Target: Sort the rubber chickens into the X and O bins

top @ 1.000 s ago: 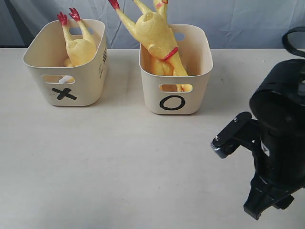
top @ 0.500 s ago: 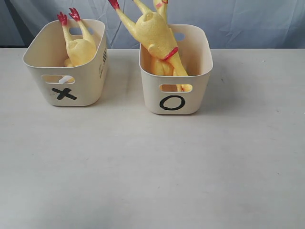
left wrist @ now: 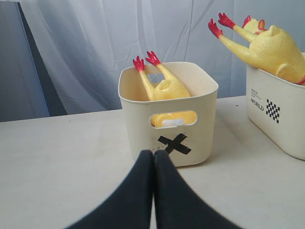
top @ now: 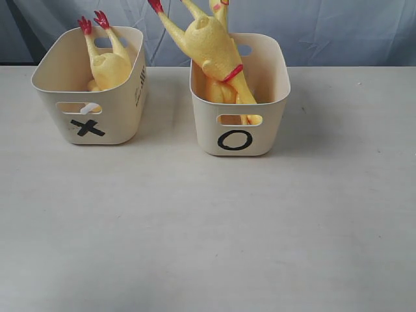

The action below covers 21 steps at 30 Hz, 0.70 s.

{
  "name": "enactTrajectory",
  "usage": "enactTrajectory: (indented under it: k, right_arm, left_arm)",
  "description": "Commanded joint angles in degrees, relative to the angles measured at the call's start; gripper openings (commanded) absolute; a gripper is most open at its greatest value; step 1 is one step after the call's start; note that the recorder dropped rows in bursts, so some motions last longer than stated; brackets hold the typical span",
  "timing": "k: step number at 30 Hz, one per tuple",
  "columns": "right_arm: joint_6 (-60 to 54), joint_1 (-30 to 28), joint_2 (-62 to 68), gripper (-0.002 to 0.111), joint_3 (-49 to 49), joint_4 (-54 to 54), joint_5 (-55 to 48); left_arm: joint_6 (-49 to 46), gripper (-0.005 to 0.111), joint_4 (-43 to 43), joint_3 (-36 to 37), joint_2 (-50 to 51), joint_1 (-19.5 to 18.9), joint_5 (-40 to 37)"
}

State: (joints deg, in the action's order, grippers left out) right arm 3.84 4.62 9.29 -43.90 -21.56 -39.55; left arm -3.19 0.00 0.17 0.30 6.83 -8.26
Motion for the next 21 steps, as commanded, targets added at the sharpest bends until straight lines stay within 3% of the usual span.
enactTrajectory:
  k: [1,6,13,21]
  right_arm:
    - [-8.9,-8.2,-1.0,0.049,3.7,17.5,4.8]
    - [-22.4,-11.9,-1.0,0.049,10.2,32.2,7.3]
    - [-22.4,-11.9,-5.3,0.049,21.9,31.0,18.7]
    - [-18.1,-11.2,-9.3,0.049,30.6,31.1,21.8]
  left_arm:
    - [0.0,0.000,-0.4,-0.2,-0.3,0.1,0.6]
    - [0.0,0.000,-0.4,-0.2,-0.3,0.1,0.6]
    - [0.0,0.000,-0.4,-0.2,-0.3,0.1,0.6]
    - [0.0,0.000,-0.4,-0.2,-0.3,0.1,0.6]
